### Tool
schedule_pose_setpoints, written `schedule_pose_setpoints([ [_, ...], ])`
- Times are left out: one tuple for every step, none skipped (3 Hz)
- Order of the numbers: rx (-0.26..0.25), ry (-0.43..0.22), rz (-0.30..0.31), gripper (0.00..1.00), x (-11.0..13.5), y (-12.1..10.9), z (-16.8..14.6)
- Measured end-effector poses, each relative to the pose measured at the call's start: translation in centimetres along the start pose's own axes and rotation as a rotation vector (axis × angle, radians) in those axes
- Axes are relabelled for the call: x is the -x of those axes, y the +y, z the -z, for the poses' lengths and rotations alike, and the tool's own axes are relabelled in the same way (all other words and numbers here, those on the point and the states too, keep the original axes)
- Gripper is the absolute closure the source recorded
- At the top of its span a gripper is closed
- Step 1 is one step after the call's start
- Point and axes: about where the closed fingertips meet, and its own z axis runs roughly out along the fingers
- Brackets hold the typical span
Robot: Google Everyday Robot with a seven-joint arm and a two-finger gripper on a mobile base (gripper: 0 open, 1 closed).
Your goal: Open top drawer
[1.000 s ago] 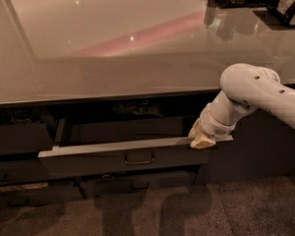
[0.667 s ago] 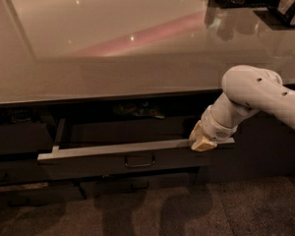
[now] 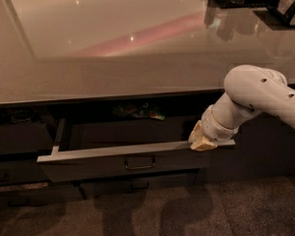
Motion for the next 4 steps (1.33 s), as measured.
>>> schedule_pose_setpoints([
  [0.0,0.0,0.0,1.0,0.1,0.0,0.2],
  [0.008,-0.004,0.003,1.0,0.0,0.8,0.2],
  [0.008,-0.004,0.004,1.0,0.1,0.8,0.4],
  [0.016,-0.006,0.009,1.0,-0.1,1.8,0.2],
])
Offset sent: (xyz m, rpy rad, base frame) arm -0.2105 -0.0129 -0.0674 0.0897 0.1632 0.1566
